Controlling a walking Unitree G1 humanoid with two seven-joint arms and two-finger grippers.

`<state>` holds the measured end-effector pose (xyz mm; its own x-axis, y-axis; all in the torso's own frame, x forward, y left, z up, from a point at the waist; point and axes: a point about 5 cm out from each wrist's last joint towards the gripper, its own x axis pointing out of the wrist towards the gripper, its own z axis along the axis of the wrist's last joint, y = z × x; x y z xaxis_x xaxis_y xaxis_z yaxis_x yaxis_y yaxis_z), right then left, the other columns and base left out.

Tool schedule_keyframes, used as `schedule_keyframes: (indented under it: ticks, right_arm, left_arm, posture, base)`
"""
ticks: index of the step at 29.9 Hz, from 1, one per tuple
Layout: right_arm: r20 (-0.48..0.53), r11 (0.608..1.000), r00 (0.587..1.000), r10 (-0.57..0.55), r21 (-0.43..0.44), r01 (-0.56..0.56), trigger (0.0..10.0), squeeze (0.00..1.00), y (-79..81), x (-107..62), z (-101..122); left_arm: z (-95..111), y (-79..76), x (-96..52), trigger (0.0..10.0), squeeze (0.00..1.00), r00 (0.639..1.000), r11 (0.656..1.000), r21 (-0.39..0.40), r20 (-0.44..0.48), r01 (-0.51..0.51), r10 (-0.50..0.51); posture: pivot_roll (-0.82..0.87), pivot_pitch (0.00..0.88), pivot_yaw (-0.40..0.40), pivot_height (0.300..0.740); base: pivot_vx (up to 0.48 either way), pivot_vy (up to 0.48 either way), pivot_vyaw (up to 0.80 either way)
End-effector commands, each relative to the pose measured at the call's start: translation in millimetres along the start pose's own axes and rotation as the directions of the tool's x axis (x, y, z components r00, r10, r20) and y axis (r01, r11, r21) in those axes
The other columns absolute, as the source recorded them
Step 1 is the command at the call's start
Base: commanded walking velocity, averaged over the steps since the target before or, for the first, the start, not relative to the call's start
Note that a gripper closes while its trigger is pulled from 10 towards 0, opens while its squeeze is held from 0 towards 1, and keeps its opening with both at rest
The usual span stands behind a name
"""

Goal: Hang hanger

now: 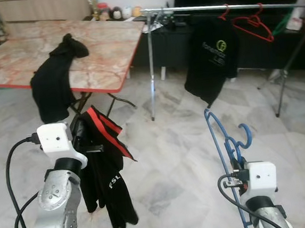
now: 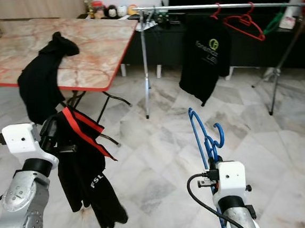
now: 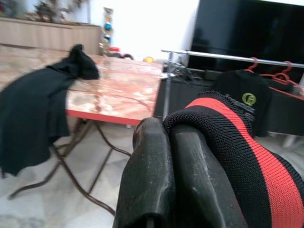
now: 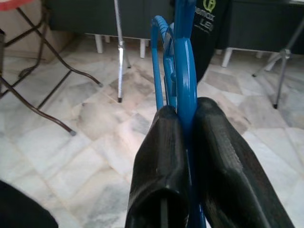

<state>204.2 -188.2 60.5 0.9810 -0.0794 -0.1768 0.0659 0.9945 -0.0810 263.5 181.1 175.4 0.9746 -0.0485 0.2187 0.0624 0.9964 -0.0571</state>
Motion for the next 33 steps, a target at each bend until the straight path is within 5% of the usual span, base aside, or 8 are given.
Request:
schedule_keyframes:
  ticks: [1, 33]
  right_arm:
    - [0.022, 1.000, 1.000, -0.003, 0.006, 0.002, 10.0, 0.00, 0.5, 1.2, 5]
    - [0.037, 1.000, 0.999, 0.001, 0.028, -0.002, 10.0, 0.00, 4.6, 6.2, 3]
  left_arm:
    - [9, -3.1, 3.1, 10.0, 0.00, 0.999, 1.000, -0.013, 0.042, 0.020, -0.019]
    - [13, -8.3, 16.8, 10.0, 0.00, 0.996, 0.997, -0.036, 0.064, 0.064, -0.061]
  posture:
    - [-0.02, 0.000, -0.036, 0.740]
    - [-0.02, 0.000, -0.020, 0.740]
  base:
    - [0.000, 0.368, 0.00]
    - [0.000, 0.369, 0.00]
